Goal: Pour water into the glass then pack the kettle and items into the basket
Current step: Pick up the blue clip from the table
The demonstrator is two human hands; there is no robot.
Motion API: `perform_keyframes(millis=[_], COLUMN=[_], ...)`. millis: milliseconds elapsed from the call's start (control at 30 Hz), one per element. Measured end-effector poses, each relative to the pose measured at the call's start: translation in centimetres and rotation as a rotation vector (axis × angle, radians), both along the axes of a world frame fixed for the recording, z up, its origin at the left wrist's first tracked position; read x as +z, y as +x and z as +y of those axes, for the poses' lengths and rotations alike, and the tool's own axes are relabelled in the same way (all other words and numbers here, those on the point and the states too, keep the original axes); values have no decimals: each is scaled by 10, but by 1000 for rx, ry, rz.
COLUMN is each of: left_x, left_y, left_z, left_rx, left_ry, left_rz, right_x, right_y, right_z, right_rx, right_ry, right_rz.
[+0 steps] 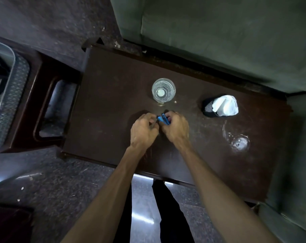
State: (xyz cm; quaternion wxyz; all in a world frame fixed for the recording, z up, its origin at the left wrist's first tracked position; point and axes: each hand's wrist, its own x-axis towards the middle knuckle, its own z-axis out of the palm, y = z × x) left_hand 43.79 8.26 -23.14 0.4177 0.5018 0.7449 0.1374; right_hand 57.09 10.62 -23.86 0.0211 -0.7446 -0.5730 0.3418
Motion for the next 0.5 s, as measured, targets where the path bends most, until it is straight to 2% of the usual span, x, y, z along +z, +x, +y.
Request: perform_keyframes(millis=[167, 500], left_x=[9, 65], left_y=[-61, -226], left_z=[-11, -25], left_rx=[242, 694], left_ry=[-27, 245], left_rz=[-61, -163], right_x=[11, 50], right_y=[-65, -248], right_z=[-18, 6], right_rx=[-97, 193], right_ry=[-21, 11], right_rz=[279, 579])
